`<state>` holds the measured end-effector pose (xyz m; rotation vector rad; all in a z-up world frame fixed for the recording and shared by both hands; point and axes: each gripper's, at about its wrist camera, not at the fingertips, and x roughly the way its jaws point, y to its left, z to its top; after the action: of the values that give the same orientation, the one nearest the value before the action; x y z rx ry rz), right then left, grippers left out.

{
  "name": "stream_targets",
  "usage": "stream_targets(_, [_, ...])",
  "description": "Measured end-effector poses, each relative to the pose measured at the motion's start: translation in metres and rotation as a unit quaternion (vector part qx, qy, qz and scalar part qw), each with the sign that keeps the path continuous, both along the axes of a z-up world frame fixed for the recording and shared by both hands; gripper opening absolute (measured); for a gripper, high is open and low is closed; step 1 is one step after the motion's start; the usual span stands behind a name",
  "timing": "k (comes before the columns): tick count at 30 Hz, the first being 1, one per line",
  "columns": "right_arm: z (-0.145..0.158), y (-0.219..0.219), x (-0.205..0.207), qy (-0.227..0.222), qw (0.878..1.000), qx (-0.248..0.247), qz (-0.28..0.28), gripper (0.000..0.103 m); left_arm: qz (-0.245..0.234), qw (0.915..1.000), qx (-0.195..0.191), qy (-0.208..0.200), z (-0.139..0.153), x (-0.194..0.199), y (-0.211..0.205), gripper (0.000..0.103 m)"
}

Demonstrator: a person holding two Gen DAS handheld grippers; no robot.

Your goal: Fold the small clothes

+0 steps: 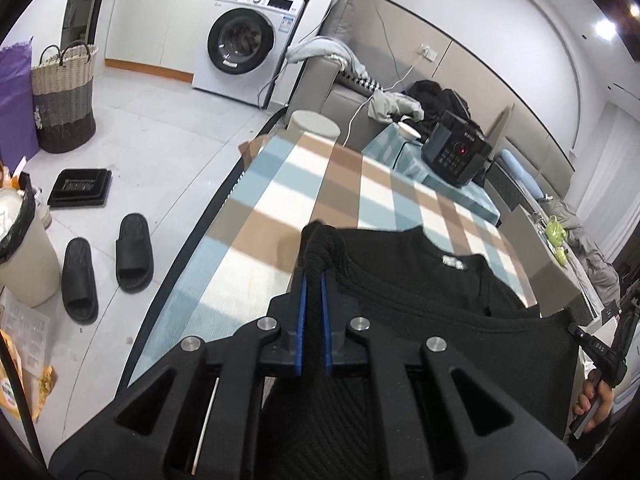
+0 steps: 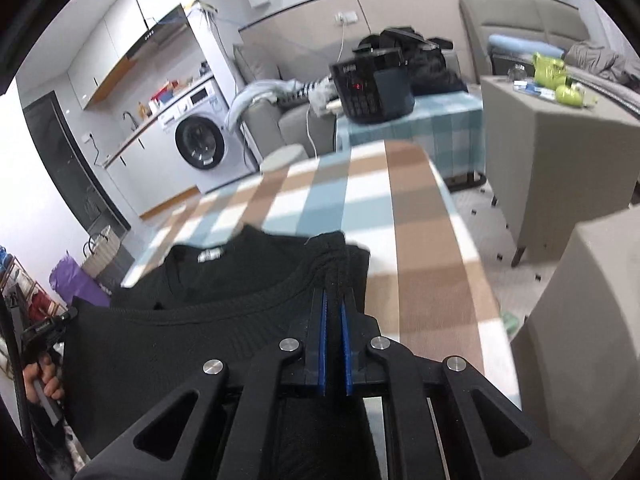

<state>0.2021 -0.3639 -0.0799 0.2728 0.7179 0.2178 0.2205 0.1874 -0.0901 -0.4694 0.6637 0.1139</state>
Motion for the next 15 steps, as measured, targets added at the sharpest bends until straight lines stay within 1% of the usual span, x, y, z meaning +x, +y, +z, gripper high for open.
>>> stream_targets(4, [0.009,-0.002,0.024,-0.004,1.0,0.017,-0.026,0.006,0.003,0.9999,0.001,-0.011,0.012,0.023,0.003,0.004])
stream_targets(6, [0.012,-0.003,0.039,-0.007,0.999,0.025,-0.042,0.006,0.003,0.9999,0.004,-0.016,0.018,0.041,0.006,0.004])
stream_targets(9, [0.014,-0.002,0.063,-0.009,0.998,0.023,-0.058,0.006,0.007,0.9997,0.015,-0.017,0.022,0.072,0.008,0.004])
stream_targets(12, [0.011,0.005,0.089,-0.003,0.998,0.004,-0.067,0.006,0.011,0.9997,0.02,0.0,0.012,0.102,0.011,0.004])
stream_targets(15, [-0.001,0.015,0.112,0.011,0.997,-0.023,-0.066,0.006,0.014,0.9992,0.016,0.033,-0.013,0.125,0.014,0.004])
